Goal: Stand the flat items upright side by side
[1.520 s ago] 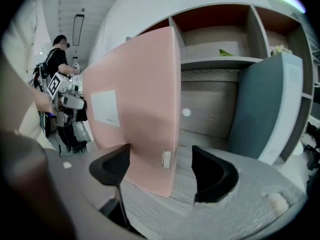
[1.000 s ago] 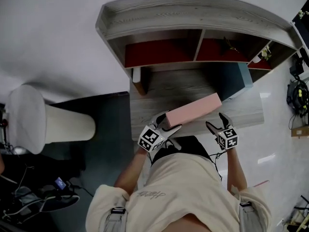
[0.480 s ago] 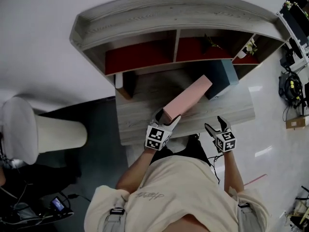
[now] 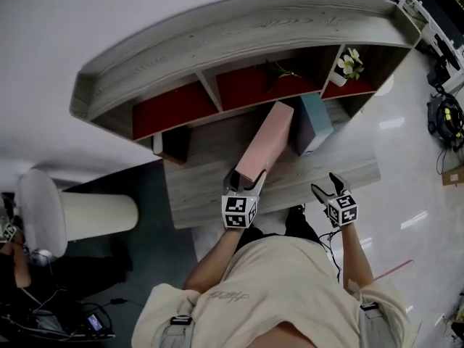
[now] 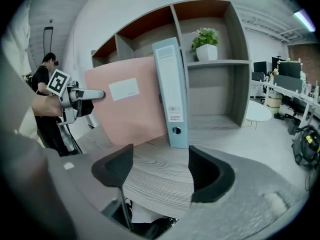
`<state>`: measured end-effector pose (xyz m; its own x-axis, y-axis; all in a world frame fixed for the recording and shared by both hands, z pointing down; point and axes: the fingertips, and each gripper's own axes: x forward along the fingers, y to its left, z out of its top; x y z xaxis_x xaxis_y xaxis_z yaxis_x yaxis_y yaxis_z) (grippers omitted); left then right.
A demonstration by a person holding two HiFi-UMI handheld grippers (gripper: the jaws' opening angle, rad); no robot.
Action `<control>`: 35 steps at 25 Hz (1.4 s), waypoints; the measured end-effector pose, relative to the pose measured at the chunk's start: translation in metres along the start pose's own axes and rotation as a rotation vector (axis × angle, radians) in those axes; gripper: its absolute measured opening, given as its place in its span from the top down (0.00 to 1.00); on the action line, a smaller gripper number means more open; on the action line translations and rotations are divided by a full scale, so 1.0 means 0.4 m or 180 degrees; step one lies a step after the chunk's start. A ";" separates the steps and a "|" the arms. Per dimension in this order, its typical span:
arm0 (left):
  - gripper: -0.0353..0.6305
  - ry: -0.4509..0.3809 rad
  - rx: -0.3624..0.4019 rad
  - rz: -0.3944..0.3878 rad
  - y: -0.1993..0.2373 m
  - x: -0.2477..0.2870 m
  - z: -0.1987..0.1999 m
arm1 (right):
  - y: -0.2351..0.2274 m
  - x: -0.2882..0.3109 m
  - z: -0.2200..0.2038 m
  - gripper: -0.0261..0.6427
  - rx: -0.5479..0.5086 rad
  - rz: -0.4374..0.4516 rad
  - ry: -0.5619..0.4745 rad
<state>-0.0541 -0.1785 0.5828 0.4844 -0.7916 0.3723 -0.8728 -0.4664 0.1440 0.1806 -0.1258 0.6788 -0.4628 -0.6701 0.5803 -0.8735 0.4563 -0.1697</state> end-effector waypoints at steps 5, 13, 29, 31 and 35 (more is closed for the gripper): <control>0.44 -0.0016 -0.0090 0.0296 -0.042 0.067 0.022 | -0.119 -0.011 -0.011 0.45 0.0137 -0.0008 -0.0096; 0.43 -0.0019 -0.0275 0.0755 -0.092 0.166 0.056 | -0.272 0.007 0.009 0.47 0.0096 0.0184 -0.0187; 0.37 0.0451 0.0089 -0.0394 -0.213 0.319 0.100 | -0.354 0.058 0.005 0.47 0.0119 0.0481 -0.0157; 0.42 0.0491 0.0139 -0.0645 -0.224 0.322 0.100 | -0.367 0.052 -0.001 0.47 0.0163 0.0461 -0.0161; 0.39 0.0538 0.0202 -0.0757 -0.221 0.325 0.101 | -0.397 0.042 -0.006 0.47 0.0239 0.0416 -0.0165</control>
<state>0.0883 -0.2561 0.5815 0.6533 -0.5827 0.4833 -0.7280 -0.6588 0.1897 0.3120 -0.2084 0.7174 -0.5788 -0.6381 0.5077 -0.8132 0.4979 -0.3013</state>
